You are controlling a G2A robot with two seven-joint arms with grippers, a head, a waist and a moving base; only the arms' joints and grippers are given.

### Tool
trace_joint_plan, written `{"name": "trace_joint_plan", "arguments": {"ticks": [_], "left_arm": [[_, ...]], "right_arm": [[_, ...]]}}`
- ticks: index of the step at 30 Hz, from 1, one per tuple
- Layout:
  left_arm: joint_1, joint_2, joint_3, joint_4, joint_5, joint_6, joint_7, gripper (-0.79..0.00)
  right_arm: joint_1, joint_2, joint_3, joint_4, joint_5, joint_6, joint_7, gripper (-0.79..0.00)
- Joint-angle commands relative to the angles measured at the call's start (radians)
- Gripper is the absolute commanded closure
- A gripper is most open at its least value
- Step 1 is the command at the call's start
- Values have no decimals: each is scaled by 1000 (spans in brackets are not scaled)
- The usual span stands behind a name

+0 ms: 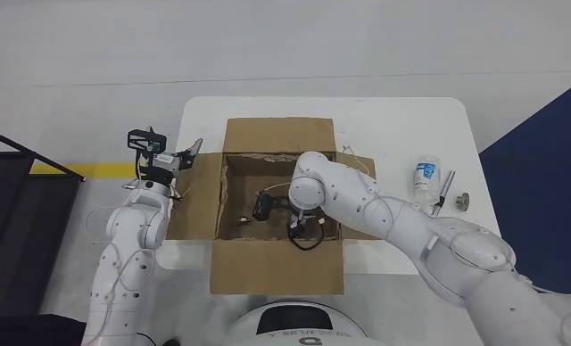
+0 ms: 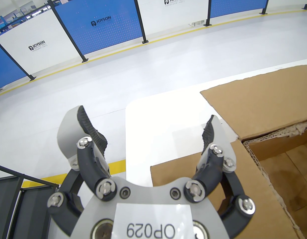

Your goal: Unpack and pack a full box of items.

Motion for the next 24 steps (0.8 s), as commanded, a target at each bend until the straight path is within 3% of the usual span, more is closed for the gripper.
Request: {"name": "trace_joint_plan", "arguments": {"ticks": [1,5,13,24], "left_arm": [[0,0,0,0,0,0,0,-785],[0,0,0,0,0,0,0,-785],[0,0,0,0,0,0,0,-785],[0,0,0,0,0,0,0,-785]], "right_arm": [[12,5,-20,0,25,8,8,-785],[39,10,-63,7,72,16,16,-785],[76,31,-29,3,56,-51,-72,-785],[76,31,-29,3,56,-51,-72,-785]]}}
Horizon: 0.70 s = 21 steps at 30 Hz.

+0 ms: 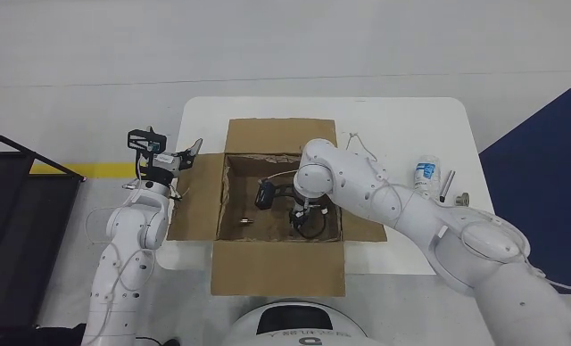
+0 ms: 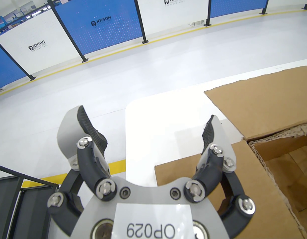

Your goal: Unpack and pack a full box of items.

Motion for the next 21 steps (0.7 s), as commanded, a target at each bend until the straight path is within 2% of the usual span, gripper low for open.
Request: {"name": "trace_joint_plan", "arguments": {"ticks": [1,13,18,21], "left_arm": [[0,0,0,0,0,0,0,-785],[0,0,0,0,0,0,0,-785],[0,0,0,0,0,0,0,-785],[0,0,0,0,0,0,0,-785]], "right_arm": [[0,0,0,0,0,0,0,-785],[-20,13,12,-44,-78,3,-60,-785],[-46,33,26,-76,-149,-59,-162,-785],[-51,38,29,-76,-157,-70,-173,-785]]}}
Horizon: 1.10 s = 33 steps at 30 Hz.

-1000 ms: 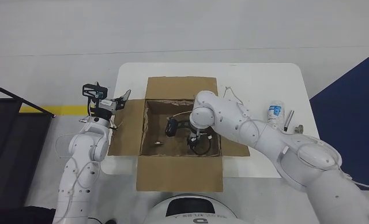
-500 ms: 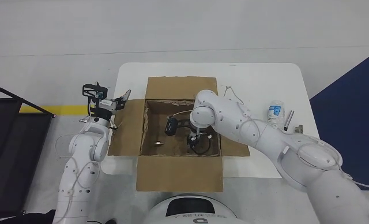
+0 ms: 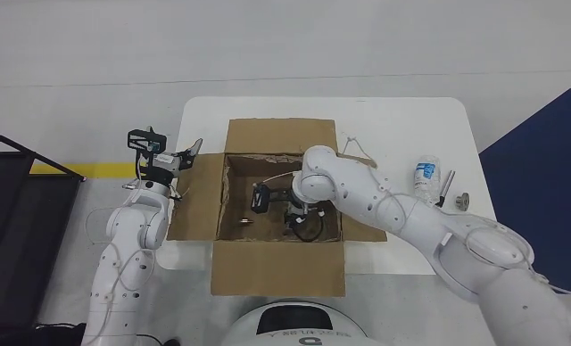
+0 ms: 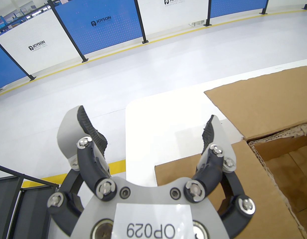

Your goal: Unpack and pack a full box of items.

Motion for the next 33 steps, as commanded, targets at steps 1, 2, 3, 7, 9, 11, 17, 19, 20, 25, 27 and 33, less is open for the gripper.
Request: {"name": "trace_joint_plan", "arguments": {"ticks": [1,2,3,7,9,11,17,19,20,25,27,33], "left_arm": [[0,0,0,0,0,0,0,-785],[0,0,0,0,0,0,0,-785],[0,0,0,0,0,0,0,-785],[0,0,0,0,0,0,0,-785],[0,0,0,0,0,0,0,-785],[0,0,0,0,0,0,0,-785],[0,0,0,0,0,0,0,-785],[0,0,0,0,0,0,0,-785],[0,0,0,0,0,0,0,-785],[0,0,0,0,0,0,0,-785],[0,0,0,0,0,0,0,-785],[0,0,0,0,0,0,0,-785]], "right_arm": [[1,0,0,0,1,1,2,-785],[1,0,0,0,1,1,2,-785],[1,0,0,0,1,1,2,-785],[1,0,0,0,1,1,2,-785],[1,0,0,0,1,1,2,-785],[-11,0,-3,3,-10,-11,-22,-785],[-7,-10,-8,57,-63,-159,-114,-785],[-6,-11,-8,72,-79,-201,-140,-785],[-5,-11,-6,74,-90,-215,-156,-785],[-6,-7,1,70,-110,-233,-190,-785],[-6,-7,1,70,-110,-233,-190,-785],[-6,-7,1,70,-110,-233,-190,-785]]}}
